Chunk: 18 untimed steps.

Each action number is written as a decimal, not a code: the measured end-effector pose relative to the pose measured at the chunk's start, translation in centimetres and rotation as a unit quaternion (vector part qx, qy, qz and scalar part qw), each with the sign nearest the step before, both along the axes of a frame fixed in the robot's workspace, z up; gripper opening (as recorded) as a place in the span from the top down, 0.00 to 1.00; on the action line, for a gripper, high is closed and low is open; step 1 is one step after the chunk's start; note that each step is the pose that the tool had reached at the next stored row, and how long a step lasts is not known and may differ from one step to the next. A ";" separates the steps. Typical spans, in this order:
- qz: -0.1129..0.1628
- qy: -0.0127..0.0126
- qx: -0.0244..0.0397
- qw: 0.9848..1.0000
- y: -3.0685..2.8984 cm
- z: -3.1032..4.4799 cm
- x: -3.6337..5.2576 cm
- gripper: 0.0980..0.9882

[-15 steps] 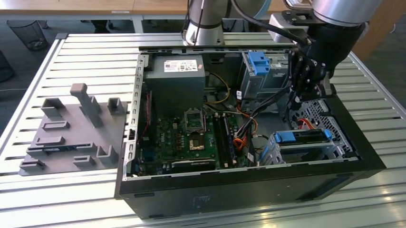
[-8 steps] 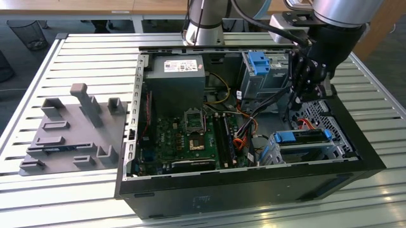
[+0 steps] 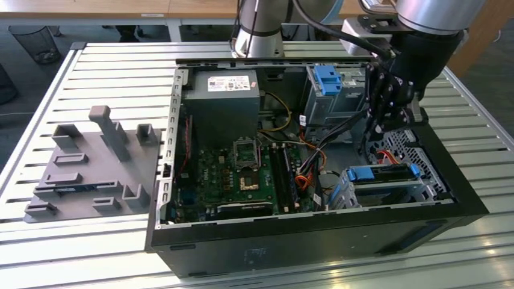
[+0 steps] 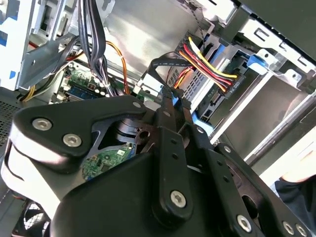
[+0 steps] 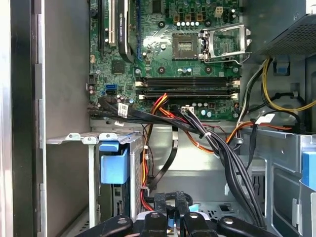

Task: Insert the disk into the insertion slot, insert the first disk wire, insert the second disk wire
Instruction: 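Insert the second disk wire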

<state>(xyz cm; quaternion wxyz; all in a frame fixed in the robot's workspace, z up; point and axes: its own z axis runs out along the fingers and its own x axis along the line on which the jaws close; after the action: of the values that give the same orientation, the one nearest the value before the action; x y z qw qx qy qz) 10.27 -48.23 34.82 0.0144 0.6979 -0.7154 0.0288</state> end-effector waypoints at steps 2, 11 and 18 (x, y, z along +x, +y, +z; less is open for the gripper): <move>0.000 0.000 -0.001 1.000 0.00 -0.03 0.00 0.86; 0.000 0.000 -0.010 1.000 0.00 -0.30 0.00 0.95; 0.000 0.000 0.000 1.000 -0.18 -0.40 0.03 0.95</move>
<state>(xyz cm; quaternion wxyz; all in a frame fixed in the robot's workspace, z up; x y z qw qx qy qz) 10.29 -48.41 34.41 0.0146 0.6979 -0.7154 0.0290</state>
